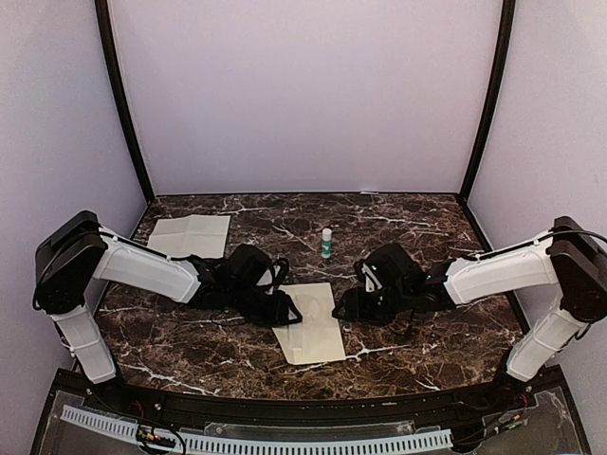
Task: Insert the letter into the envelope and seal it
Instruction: Place the letter in the envelope.
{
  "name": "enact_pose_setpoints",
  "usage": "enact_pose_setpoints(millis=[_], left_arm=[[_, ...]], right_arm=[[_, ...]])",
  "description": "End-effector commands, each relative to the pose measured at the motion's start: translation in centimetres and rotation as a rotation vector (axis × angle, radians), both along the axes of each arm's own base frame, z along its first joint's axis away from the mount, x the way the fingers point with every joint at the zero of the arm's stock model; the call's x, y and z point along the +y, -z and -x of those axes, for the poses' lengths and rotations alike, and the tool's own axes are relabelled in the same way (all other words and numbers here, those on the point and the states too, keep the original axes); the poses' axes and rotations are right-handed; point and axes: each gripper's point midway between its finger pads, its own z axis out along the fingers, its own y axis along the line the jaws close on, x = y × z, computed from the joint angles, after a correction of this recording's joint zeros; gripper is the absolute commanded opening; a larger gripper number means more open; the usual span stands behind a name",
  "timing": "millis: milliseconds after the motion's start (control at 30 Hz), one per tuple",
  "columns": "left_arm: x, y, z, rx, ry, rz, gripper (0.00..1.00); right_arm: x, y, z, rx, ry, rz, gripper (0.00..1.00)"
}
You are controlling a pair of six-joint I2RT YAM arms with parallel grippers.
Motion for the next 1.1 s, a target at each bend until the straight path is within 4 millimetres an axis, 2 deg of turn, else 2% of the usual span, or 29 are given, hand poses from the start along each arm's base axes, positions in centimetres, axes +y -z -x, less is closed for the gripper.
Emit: enact_pose_setpoints(millis=[0,133,267,533,667,1067], left_arm=[[0.3,-1.9,-0.1,-0.06,0.007,-0.044,0.42],[0.7,-1.7,0.4,-0.067,0.011,-0.094,0.52],[0.6,-1.8,0.7,-0.069,0.021,-0.102,0.54],[0.4,-0.9,0.9,-0.052,0.024,-0.104,0.44],[0.4,-0.5,0.9,-0.046,0.023,-0.111,0.36],[0.6,0.4,0.9,-0.038,0.028,-0.134,0.25]], right_arm=[[-0.6,-0.3,0.4,-0.013,0.009,0.004,0.58],[-0.5,-0.5,0.6,-0.011,0.007,-0.005,0.59],[-0.2,-0.4,0.7,-0.004,0.001,-0.012,0.59],[0.7,0.2,1.1,0.009,-0.015,-0.029,0.57],[1.0,0.6,1.3,0.02,-0.025,-0.032,0.53],[1.5,1.5,1.3,0.038,-0.032,-0.027,0.46]])
